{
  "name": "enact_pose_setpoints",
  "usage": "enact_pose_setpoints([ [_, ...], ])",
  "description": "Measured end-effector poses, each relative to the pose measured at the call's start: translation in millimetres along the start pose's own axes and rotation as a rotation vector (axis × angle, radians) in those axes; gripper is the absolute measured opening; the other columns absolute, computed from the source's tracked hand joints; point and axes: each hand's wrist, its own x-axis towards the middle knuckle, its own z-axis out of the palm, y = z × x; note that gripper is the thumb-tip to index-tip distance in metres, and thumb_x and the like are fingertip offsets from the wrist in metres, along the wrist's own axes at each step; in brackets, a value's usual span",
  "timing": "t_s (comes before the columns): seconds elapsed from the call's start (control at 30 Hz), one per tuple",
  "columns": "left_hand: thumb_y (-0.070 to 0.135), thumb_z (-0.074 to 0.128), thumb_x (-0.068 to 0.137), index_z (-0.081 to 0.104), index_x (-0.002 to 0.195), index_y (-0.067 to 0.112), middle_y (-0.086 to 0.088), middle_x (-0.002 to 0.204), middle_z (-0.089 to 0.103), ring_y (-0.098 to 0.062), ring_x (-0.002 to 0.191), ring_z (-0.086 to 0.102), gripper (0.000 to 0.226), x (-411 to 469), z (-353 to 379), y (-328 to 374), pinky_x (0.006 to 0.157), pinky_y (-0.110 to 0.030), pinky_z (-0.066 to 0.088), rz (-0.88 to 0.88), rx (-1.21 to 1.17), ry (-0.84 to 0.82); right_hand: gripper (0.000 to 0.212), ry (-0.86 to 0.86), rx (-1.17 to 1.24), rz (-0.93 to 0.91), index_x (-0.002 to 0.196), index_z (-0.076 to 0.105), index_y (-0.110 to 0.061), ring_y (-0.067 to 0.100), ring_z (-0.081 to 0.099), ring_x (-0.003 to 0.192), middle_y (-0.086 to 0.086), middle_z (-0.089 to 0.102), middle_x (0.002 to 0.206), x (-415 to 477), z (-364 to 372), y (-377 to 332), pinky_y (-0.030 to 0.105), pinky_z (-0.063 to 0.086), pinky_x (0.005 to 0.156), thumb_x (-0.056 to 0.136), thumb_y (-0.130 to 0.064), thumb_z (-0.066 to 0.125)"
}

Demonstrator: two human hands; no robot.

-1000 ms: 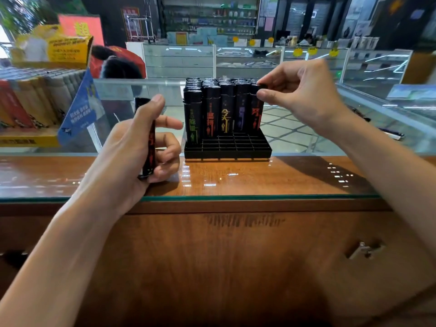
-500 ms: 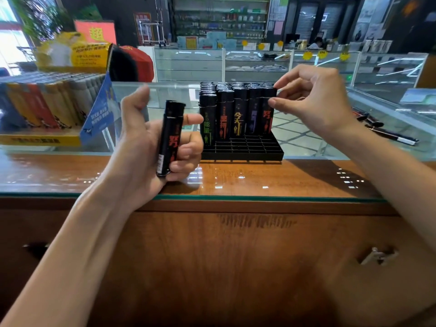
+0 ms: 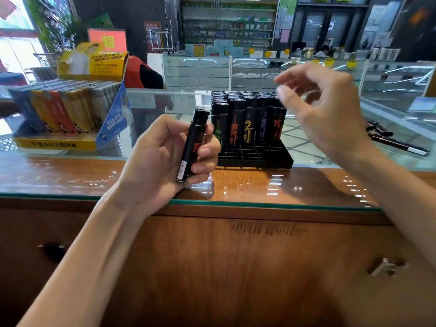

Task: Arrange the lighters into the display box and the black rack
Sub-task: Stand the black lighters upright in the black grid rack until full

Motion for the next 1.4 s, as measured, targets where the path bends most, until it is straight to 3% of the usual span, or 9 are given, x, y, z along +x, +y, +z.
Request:
enact_pose_setpoints([
  [0.13,0.026,0.034,0.08,0.046,0.086,0.012,0.0,0.065,0.038,-0.013,0.056,0.031,0.02,2,3,0,0.048,-0.023,0.023,-0.023,-0.026,-0.059,0.018,-0.371,0.27,-0.039,0.104,0.068,-0.017,0.016,0.062,0.088,-0.003,0.067,0.096,-12,17,-48,0.034,0.052,0.08,0.091,-0.026,0.06],
  [0.2,0.027,0.033,0.082,0.048,0.093,0.012,0.0,0.064,0.039,-0.012,0.056,0.033,0.024,2,4,0,0.049,-0.023,0.025,-0.018,-0.031,-0.068,0.016,-0.436,0.361,-0.015,0.1,0.07,-0.013,0.015,0.057,0.079,-0.005,0.063,0.084,-12,23,-56,0.033,0.048,0.075,0.087,-0.022,0.065],
  [0.33,0.029,0.031,0.086,0.044,0.099,0.012,0.0,0.066,0.04,-0.013,0.058,0.032,0.025,0,2,-1,0.051,-0.025,0.022,-0.002,-0.002,-0.079,0.008,-0.461,0.503,0.058,0.089,0.068,-0.009,0.016,0.052,0.073,0.007,0.062,0.077,-10,27,-54,0.026,0.045,0.072,0.084,-0.016,0.067],
  [0.53,0.03,0.035,0.098,0.058,0.108,0.009,-0.004,0.07,0.055,-0.015,0.06,0.05,0.033,-1,1,-8,0.05,-0.023,0.045,0.162,0.308,0.044,0.005,-0.435,0.616,0.111,0.084,0.065,-0.007,0.005,0.054,0.059,0.002,0.065,0.071,-3,23,-43,0.016,0.04,0.057,0.083,-0.012,0.065],
  [0.7,0.027,0.035,0.099,0.054,0.115,-0.002,-0.007,0.08,0.064,-0.02,0.069,0.057,0.039,0,4,-9,0.057,-0.028,0.05,0.224,0.39,0.039,0.025,-0.486,0.743,0.189,0.091,0.068,-0.006,0.021,0.059,0.076,0.012,0.068,0.085,0,15,-32,0.023,0.047,0.069,0.068,-0.016,0.069],
  [0.9,0.019,0.043,0.095,0.062,0.107,0.008,-0.008,0.085,0.07,-0.022,0.075,0.067,0.025,-3,8,-7,0.065,-0.033,0.058,0.298,0.586,0.147,0.023,-0.347,0.784,0.254,0.097,0.066,-0.002,0.013,0.061,0.077,0.005,0.07,0.087,20,-14,-16,0.019,0.051,0.07,0.076,-0.01,0.064],
  [1.03,0.026,0.05,0.094,0.069,0.102,0.018,0.006,0.09,0.072,-0.008,0.086,0.067,0.022,-10,9,-12,0.076,-0.026,0.055,0.367,0.912,0.197,0.024,-0.175,0.513,0.248,0.096,0.067,-0.008,0.014,0.066,0.081,0.005,0.071,0.089,35,-41,7,0.021,0.054,0.075,0.073,-0.013,0.067],
  [1.13,0.035,0.052,0.094,0.067,0.111,0.022,0.014,0.104,0.068,0.002,0.099,0.061,0.027,-9,20,-19,0.082,-0.018,0.048,0.474,1.24,0.06,0.031,-0.172,0.248,0.224,0.101,0.068,-0.008,0.013,0.066,0.077,0.009,0.07,0.09,30,-46,23,0.025,0.057,0.077,0.071,-0.016,0.07],
  [1.4,0.043,0.048,0.094,0.055,0.131,0.02,-0.001,0.13,0.056,-0.013,0.119,0.051,0.044,13,41,-31,0.095,-0.032,0.045,0.493,1.611,-0.323,0.023,-0.162,0.092,0.181,0.099,0.068,-0.014,-0.003,0.063,0.062,-0.002,0.068,0.081,21,-34,40,0.011,0.052,0.066,0.077,-0.007,0.074],
])
